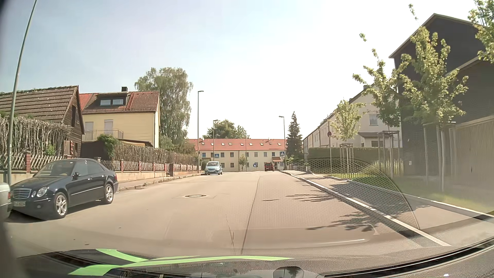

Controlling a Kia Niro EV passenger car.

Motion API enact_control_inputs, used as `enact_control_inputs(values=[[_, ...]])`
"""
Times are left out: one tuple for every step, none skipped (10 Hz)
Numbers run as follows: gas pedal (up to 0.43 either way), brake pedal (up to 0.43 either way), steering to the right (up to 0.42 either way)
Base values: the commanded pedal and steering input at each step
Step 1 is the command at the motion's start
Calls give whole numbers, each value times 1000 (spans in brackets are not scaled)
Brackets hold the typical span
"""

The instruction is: Follow the waypoints while adhering to traffic rules and regulations

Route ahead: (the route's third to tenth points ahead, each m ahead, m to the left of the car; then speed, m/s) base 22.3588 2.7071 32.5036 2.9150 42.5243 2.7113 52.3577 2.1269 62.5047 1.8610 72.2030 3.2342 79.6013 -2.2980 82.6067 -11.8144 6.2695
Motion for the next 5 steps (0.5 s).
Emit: enact_control_inputs(values=[[150,0,-2],[150,0,-2],[150,0,-2],[150,0,0],[150,0,1]])
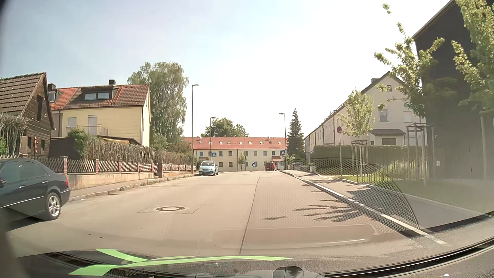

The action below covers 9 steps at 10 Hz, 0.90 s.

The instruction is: Follow the waypoints while adhering to traffic rules and regulations

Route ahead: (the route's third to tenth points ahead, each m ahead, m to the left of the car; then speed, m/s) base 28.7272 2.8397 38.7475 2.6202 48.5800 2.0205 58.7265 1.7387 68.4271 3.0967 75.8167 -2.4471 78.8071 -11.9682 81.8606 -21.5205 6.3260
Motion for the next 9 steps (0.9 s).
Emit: enact_control_inputs(values=[[150,0,2],[150,0,4],[150,0,4],[150,0,4],[150,0,4],[150,0,4],[150,0,4],[150,0,4],[138,0,4]])
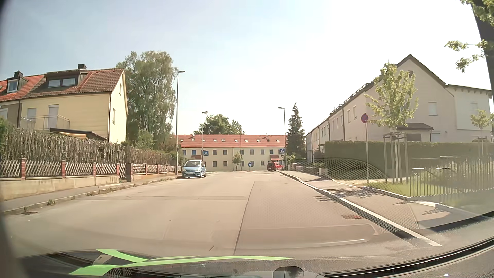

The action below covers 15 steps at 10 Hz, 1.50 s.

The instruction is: Follow the waypoints while adhering to traffic rules and regulations

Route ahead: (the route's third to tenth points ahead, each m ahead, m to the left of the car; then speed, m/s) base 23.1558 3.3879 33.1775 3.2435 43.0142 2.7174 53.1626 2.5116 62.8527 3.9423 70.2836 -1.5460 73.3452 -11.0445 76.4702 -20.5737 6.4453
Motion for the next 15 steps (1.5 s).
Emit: enact_control_inputs(values=[[138,0,3],[138,0,2],[130,0,2],[130,0,1],[118,0,0],[118,0,0],[110,0,-1],[110,0,-1],[110,0,-1],[110,0,-1],[110,0,-1],[110,0,-1],[110,0,-1],[110,0,-1],[110,0,-1]])
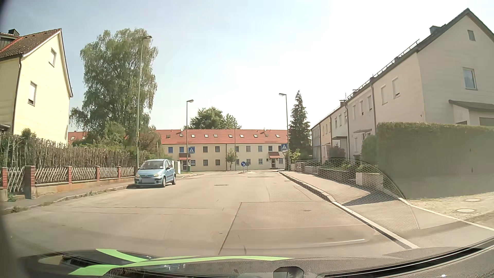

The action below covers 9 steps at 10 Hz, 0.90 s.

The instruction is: Follow the waypoints while adhering to traffic rules and regulations

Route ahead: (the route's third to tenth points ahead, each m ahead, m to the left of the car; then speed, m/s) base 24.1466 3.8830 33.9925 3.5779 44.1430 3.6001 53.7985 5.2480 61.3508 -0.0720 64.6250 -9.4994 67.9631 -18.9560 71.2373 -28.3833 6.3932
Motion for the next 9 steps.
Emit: enact_control_inputs(values=[[110,0,-1],[110,0,-3],[110,0,-3],[110,0,-3],[110,0,-3],[110,0,-3],[110,0,-2],[98,0,-2],[87,0,-3]])
